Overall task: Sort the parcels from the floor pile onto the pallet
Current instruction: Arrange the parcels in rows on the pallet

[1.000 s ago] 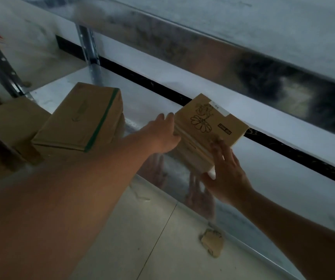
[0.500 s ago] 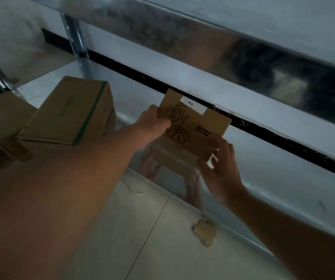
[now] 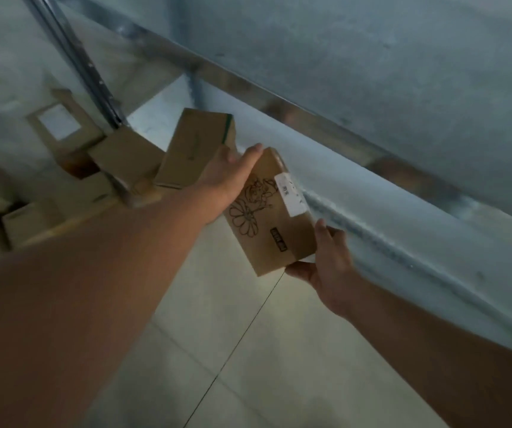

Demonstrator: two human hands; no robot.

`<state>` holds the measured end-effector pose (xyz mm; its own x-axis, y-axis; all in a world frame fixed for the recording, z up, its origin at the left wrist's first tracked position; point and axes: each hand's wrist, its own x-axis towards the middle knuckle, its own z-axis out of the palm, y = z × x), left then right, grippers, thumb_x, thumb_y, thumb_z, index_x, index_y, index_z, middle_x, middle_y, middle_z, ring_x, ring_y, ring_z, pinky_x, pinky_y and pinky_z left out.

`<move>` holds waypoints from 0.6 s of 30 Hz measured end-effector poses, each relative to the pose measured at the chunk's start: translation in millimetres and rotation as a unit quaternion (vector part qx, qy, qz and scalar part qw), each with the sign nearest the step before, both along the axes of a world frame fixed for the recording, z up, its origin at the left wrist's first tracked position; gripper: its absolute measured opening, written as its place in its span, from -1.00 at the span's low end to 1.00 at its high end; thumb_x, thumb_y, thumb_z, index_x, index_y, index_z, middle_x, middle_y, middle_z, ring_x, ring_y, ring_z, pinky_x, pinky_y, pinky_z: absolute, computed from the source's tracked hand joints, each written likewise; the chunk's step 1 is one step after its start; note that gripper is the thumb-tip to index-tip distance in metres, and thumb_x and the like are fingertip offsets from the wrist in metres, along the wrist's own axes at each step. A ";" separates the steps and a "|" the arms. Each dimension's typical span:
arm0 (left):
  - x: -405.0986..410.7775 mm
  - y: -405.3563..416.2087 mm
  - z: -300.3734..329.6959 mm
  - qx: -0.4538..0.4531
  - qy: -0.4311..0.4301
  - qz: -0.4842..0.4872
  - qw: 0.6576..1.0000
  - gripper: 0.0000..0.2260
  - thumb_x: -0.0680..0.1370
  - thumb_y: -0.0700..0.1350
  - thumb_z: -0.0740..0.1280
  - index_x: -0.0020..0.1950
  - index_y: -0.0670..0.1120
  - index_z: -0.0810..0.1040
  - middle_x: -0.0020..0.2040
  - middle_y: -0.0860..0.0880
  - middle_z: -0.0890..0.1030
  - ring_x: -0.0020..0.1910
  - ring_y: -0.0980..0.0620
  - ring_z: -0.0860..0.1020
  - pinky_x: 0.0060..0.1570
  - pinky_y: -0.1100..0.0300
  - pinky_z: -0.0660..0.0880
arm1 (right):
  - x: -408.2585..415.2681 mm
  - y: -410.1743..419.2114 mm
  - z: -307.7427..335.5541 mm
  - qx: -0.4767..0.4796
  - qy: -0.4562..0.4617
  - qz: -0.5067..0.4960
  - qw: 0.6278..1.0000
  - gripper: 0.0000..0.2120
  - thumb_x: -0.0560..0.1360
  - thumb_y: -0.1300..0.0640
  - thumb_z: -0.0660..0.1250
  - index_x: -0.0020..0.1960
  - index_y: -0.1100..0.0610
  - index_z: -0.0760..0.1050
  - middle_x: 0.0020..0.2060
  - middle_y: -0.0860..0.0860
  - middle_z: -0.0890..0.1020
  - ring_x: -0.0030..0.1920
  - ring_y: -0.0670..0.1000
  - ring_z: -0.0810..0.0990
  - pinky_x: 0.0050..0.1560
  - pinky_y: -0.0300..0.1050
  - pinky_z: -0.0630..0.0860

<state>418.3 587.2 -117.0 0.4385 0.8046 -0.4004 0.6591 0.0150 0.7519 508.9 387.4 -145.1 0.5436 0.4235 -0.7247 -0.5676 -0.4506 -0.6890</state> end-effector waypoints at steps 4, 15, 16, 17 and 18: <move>-61.7 -12.9 59.0 -0.003 0.027 0.007 1.000 0.07 0.12 0.76 0.19 0.41 0.07 0.39 0.08 0.01 0.62 0.03 -0.07 0.60 0.02 -0.09 0.56 | -47.0 -6.2 52.9 -0.025 0.015 0.054 0.998 -0.63 0.70 -0.01 0.29 0.42 -0.05 0.22 0.07 0.08 0.55 -0.05 0.29 0.76 -0.02 0.29 0.71; -229.2 -26.3 278.0 0.030 -0.041 0.126 0.991 -0.49 0.27 0.46 0.43 0.02 0.20 0.44 -0.06 0.12 0.68 -0.08 0.07 0.66 -0.11 0.00 0.60 | -136.8 1.6 271.6 0.026 0.083 0.279 0.956 0.02 0.09 -0.12 0.78 0.41 0.02 0.37 0.35 0.12 0.57 0.26 0.25 0.65 0.05 0.25 0.70; -241.8 -29.9 302.2 0.025 -0.050 0.131 0.990 -0.50 0.28 0.45 0.43 0.02 0.18 0.45 -0.06 0.08 0.69 -0.07 0.03 0.67 -0.05 -0.08 0.63 | -143.6 4.3 293.4 0.034 0.068 0.301 0.951 0.04 0.03 -0.16 0.80 0.38 0.02 0.39 0.35 0.08 0.57 0.27 0.21 0.65 0.07 0.24 0.70; -253.3 -34.9 327.0 0.014 -0.065 0.140 0.988 -0.50 0.29 0.42 0.44 0.03 0.14 0.45 -0.07 0.04 0.71 -0.07 -0.02 0.69 -0.02 -0.16 0.65 | -150.5 6.6 315.7 0.047 0.058 0.318 0.945 0.08 -0.03 -0.17 0.81 0.36 0.04 0.40 0.33 0.05 0.58 0.24 0.16 0.67 0.08 0.23 0.70; -264.3 -41.3 351.1 -0.002 -0.082 0.152 0.985 -0.51 0.31 0.40 0.44 0.03 0.11 0.46 -0.10 0.00 0.72 -0.08 -0.06 0.71 -0.01 -0.20 0.66 | -157.4 8.8 338.1 0.062 0.056 0.330 0.940 0.10 -0.07 -0.17 0.82 0.35 0.05 0.41 0.31 0.02 0.59 0.19 0.12 0.71 0.07 0.20 0.71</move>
